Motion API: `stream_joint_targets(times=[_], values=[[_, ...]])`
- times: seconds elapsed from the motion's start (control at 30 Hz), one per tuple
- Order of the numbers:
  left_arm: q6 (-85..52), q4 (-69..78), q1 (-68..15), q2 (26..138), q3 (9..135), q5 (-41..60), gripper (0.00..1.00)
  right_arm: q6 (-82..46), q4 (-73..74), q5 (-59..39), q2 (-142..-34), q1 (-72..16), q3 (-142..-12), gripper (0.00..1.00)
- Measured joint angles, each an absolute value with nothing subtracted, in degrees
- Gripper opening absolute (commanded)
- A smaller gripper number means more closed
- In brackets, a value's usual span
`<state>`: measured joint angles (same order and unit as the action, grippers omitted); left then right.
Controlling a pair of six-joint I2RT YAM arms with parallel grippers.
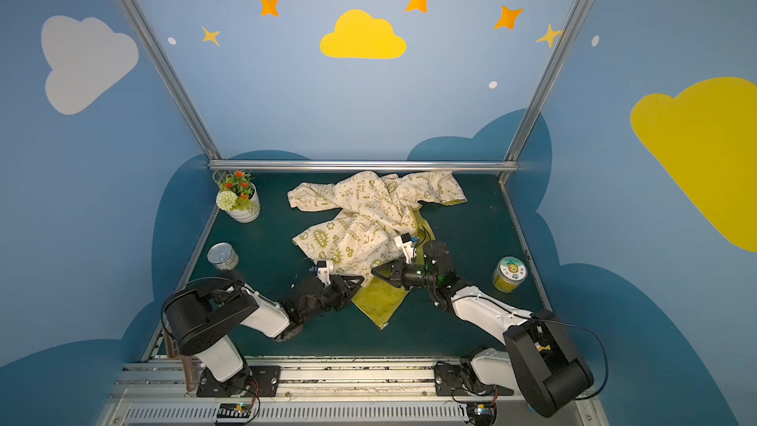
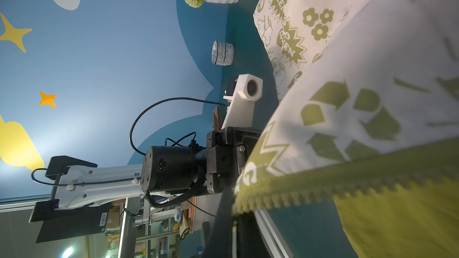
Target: Zip up the jacket
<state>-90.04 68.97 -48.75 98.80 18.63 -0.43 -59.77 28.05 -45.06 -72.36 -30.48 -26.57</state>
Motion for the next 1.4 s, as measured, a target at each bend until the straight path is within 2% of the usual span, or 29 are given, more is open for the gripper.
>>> stream_joint_targets(times=[0.3, 0.43, 0.53, 0.67, 0.73, 0.8, 0.87, 1.2, 1.4], values=[[-89.78, 69.93, -48.93, 97.80, 18.63, -0.12, 0.06, -59.02, 28.01, -45.30, -74.83, -30.39, -27.57, 0.00], [-89.38, 69.14, -49.17, 95.46, 18.57, -0.16, 0.09, -58.85, 28.12, -45.58, -76.14, -30.06, -28.93, 0.00], [-89.10, 68.75, -49.12, 92.62, 18.20, -0.16, 0.14, -58.89, 28.53, -45.71, -76.93, -29.98, -29.50, 0.00], [-87.90, 64.71, -48.95, 87.35, 18.37, 0.10, 0.38, -59.53, 30.04, -45.89, -77.36, -29.95, -29.80, 0.00], [-87.42, 61.58, -48.90, 84.95, 19.11, 0.36, 0.43, -59.83, 30.76, -45.95, -77.32, -29.98, -29.80, 0.00], [-86.28, 57.69, -48.93, 82.28, 20.12, 0.38, 0.55, -60.27, 31.05, -45.91, -76.82, -29.98, -29.80, 0.00], [-85.69, 54.22, -49.06, 79.68, 20.64, 0.08, 0.58, -60.47, 30.96, -45.67, -75.50, -29.98, -29.80, 0.00], [-83.90, 45.21, -48.34, 73.23, 21.52, -0.97, 0.59, -60.45, 30.65, -45.47, -72.82, -29.98, -30.81, 0.00], [-83.11, 43.40, -48.05, 71.35, 22.81, -0.93, 0.49, -60.62, 30.68, -45.50, -73.84, -30.00, -30.81, 0.00]])
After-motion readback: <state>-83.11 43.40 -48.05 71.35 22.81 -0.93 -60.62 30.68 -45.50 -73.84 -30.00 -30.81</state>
